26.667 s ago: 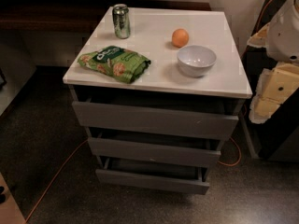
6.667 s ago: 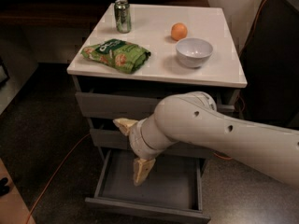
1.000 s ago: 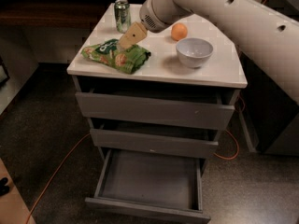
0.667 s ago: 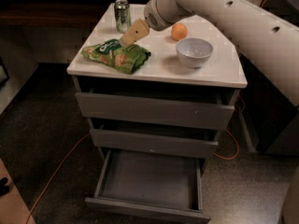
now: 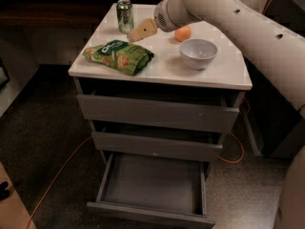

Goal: Place green can into bottom drawer

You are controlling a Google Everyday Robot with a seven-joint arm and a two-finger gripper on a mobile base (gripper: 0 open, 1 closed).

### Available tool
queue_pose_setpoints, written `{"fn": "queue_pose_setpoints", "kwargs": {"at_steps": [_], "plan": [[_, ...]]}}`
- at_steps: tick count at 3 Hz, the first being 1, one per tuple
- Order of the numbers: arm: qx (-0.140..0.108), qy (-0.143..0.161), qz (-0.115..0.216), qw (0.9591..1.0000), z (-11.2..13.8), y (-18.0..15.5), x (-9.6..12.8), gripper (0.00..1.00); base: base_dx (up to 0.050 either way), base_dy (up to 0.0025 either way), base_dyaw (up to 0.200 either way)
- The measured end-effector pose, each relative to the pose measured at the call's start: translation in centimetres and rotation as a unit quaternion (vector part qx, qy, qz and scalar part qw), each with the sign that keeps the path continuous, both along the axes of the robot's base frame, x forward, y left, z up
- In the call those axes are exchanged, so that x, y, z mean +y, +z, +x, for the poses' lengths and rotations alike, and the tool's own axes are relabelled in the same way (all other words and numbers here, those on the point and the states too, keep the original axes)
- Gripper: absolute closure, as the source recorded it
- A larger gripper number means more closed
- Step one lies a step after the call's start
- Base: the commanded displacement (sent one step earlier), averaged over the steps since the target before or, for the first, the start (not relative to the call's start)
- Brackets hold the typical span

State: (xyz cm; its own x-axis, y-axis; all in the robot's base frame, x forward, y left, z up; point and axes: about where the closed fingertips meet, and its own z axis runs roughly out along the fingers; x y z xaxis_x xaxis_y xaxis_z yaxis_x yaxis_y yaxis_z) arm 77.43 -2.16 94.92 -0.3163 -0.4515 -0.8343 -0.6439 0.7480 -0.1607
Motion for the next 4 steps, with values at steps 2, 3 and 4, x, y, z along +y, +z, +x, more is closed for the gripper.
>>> {"fn": "queue_pose_setpoints", "kwargs": {"at_steps": [2, 3, 4], "plan": [[0.0, 0.0, 0.0, 1.0, 0.0, 0.0, 0.0, 0.0, 0.05, 0.00004, -0.001], [0.0, 0.0, 0.0, 1.0, 0.0, 0.0, 0.0, 0.0, 0.0, 0.0, 0.0], [0.013, -0.004, 0.023, 0.9996, 1.8, -0.4, 0.8, 0.0, 0.0, 0.0, 0.0]]}}
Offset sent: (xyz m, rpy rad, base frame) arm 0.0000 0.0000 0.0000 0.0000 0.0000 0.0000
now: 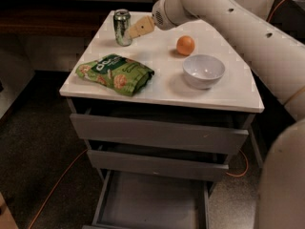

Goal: Place green can into bottom drawer

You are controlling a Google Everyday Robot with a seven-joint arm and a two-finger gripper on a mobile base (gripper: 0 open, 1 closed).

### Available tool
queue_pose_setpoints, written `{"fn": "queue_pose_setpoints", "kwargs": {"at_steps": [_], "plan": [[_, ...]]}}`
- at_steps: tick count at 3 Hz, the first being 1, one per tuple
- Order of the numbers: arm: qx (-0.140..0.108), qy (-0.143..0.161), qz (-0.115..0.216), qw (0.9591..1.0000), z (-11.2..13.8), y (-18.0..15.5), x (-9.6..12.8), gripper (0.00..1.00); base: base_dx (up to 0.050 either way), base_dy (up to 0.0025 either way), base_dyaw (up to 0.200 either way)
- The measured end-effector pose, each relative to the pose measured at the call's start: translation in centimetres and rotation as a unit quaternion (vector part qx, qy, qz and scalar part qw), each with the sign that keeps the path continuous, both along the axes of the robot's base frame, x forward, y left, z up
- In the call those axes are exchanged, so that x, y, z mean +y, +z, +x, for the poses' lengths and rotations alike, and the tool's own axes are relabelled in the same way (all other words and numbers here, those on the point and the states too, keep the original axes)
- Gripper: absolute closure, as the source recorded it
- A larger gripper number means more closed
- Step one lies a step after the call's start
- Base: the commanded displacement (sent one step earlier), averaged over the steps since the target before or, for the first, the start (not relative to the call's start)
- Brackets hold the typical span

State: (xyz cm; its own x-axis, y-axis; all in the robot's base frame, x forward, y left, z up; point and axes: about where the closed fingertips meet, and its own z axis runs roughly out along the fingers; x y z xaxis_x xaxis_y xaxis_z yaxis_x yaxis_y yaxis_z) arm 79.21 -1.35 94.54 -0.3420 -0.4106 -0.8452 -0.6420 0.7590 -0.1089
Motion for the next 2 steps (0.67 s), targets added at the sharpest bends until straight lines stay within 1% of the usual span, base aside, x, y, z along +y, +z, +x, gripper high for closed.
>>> {"fn": "queue_pose_setpoints", "kwargs": {"at_steps": [1, 2], "plan": [[0.025, -0.013, 0.046, 0.9986, 4.0, -1.0, 2.0, 0.0, 0.0, 0.0, 0.0], [0.047, -0.024, 0.086, 0.9949, 7.8, -2.5, 4.8, 0.0, 0.0, 0.0, 0.0]]}}
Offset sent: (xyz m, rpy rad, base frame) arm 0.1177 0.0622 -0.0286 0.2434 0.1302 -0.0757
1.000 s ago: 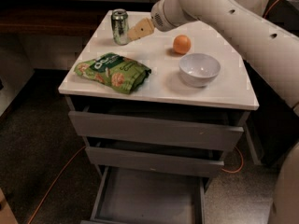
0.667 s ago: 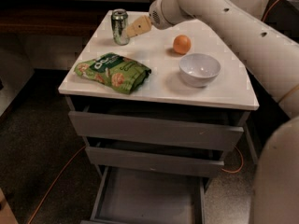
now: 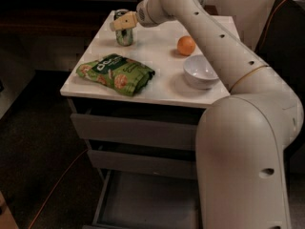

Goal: Place green can into bottom drawer

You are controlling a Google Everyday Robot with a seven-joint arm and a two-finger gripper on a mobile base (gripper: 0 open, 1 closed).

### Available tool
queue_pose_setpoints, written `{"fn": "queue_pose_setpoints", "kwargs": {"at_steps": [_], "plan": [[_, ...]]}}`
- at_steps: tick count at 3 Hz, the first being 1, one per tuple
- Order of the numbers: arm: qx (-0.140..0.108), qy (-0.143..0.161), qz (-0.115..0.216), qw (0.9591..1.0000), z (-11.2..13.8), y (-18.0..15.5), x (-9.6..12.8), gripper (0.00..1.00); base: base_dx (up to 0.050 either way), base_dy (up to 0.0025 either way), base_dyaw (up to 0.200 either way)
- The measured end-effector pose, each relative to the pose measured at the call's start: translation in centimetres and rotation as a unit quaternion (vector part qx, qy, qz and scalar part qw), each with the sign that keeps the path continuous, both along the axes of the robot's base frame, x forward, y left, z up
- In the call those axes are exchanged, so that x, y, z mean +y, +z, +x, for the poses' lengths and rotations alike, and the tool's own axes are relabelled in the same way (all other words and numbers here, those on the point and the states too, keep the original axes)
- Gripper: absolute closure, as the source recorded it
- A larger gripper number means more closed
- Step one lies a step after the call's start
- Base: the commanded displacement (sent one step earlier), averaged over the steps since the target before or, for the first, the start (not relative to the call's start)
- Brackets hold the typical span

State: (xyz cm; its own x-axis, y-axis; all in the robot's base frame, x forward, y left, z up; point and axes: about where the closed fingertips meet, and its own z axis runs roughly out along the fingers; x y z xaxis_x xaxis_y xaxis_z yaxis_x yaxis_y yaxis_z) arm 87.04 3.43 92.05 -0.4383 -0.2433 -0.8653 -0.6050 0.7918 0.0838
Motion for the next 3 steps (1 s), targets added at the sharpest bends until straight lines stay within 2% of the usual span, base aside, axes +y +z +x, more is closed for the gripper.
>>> {"fn": "queue_pose_setpoints", "kwargs": {"at_steps": [1, 2, 3], "plan": [[0.005, -0.006, 0.02, 0.9998, 2.1, -1.0, 2.1, 0.0, 0.0, 0.0, 0.0], [-0.001, -0.006, 0.028, 0.9996, 3.1, -1.5, 3.3, 0.0, 0.0, 0.0, 0.0], [-0.018, -0.022, 0.033, 0.9991, 4.8, -1.6, 3.4, 0.26, 0.0, 0.0, 0.0]]}}
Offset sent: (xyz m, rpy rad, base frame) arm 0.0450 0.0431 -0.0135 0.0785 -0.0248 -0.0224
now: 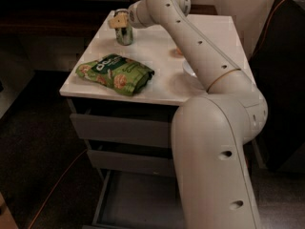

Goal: Place green can into bottom drawer

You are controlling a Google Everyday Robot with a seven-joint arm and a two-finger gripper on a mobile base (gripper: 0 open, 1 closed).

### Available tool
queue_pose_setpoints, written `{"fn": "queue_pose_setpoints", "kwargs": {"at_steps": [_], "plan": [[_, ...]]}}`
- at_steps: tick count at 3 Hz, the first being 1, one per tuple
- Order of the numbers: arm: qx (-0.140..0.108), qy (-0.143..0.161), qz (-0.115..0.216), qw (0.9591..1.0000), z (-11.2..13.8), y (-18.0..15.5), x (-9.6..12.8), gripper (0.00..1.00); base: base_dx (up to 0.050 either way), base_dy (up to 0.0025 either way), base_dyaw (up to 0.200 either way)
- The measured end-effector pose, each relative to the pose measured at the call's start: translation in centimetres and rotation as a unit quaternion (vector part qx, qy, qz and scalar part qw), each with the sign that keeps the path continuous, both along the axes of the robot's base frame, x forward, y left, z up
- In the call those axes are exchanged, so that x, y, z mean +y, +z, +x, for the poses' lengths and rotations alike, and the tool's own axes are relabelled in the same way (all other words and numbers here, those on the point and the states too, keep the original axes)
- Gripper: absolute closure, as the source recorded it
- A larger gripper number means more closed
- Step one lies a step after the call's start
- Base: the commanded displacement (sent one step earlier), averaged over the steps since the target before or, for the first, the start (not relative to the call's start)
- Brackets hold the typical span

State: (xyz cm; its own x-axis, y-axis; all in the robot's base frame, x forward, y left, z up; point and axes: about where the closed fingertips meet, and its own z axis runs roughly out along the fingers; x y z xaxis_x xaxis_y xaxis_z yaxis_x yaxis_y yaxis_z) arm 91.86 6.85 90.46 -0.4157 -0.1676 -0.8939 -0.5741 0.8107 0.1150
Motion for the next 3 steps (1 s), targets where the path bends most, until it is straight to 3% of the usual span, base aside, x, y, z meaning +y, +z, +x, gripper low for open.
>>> {"fn": "queue_pose_setpoints", "kwargs": {"at_steps": [1, 2, 3], "plan": [[-0.018, -0.007, 0.008, 0.9998, 0.7, 0.9, -0.3, 0.57, 0.0, 0.0, 0.0], [-0.046, 0.004, 0.024, 0.9987, -0.3, 3.4, -0.1, 0.88, 0.0, 0.0, 0.0], [-0.076, 0.02, 0.041, 0.9961, -4.2, 7.4, -0.7, 1.0, 0.0, 0.0, 0.0]]}}
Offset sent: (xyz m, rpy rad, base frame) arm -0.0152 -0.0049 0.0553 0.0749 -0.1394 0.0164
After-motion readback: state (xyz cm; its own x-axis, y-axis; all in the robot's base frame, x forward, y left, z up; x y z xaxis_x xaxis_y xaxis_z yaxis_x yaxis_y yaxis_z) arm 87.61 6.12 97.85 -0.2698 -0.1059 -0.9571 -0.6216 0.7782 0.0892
